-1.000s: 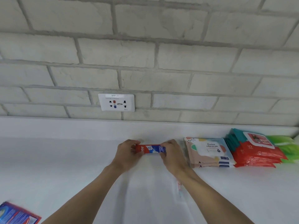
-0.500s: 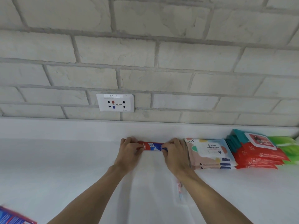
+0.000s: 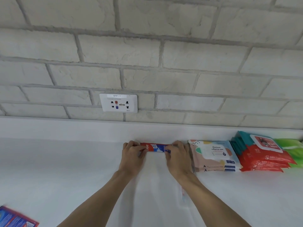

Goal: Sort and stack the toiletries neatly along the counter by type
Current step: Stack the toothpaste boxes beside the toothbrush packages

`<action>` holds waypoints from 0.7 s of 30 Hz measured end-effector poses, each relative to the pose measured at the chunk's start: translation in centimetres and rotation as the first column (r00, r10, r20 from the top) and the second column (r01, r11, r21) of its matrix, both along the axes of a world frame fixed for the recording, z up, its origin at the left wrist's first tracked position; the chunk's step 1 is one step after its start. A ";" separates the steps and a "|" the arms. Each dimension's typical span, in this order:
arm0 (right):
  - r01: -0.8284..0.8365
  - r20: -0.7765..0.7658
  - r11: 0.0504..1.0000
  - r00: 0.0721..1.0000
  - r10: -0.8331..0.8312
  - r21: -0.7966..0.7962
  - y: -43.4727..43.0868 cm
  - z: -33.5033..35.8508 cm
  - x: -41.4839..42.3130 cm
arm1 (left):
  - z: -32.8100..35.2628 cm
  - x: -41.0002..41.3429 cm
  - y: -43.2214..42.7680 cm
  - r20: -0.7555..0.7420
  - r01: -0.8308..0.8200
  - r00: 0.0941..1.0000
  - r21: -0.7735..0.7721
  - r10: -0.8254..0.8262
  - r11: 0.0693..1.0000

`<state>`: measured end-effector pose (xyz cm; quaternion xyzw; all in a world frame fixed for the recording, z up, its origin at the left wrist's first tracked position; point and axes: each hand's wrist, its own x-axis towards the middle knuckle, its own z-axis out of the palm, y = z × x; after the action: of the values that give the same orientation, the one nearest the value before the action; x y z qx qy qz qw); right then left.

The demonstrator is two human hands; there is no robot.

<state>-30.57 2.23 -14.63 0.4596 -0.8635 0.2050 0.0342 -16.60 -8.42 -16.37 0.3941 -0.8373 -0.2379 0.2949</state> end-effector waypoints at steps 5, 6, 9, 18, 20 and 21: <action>-0.045 0.038 0.999 0.998 0.045 -0.001 0.1 0.2 0.1 | -0.1 -0.2 0.2 0.002 -0.025 1.000 0.031 0.025 0.999; -0.051 0.041 0.999 0.998 0.051 -0.001 0.1 0.2 0.1 | -0.1 -0.2 0.2 0.008 -0.029 1.000 0.031 0.028 0.999; -0.052 0.035 0.999 0.998 0.051 0.010 0.1 0.3 0.0 | -0.2 -0.2 0.2 0.024 -0.040 0.999 0.046 0.039 0.998; -0.038 0.000 0.999 0.999 0.038 0.017 -0.2 0.5 -0.3 | 0.0 -0.4 0.2 0.007 -0.040 0.999 0.083 0.039 0.996; -0.045 -0.004 0.999 0.999 0.045 0.021 -0.2 0.6 -0.2 | 0.3 -0.2 0.3 -0.044 -0.038 0.998 0.095 0.043 0.995; -0.050 -0.004 0.999 0.999 0.051 0.021 -0.1 0.7 -0.1 | 0.4 -0.1 0.4 -0.074 -0.045 0.996 0.115 0.054 0.992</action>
<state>-30.68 2.13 -13.92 0.4820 -0.8536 0.1960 0.0261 -16.66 -8.05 -15.98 0.4214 -0.8006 -0.2923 0.3099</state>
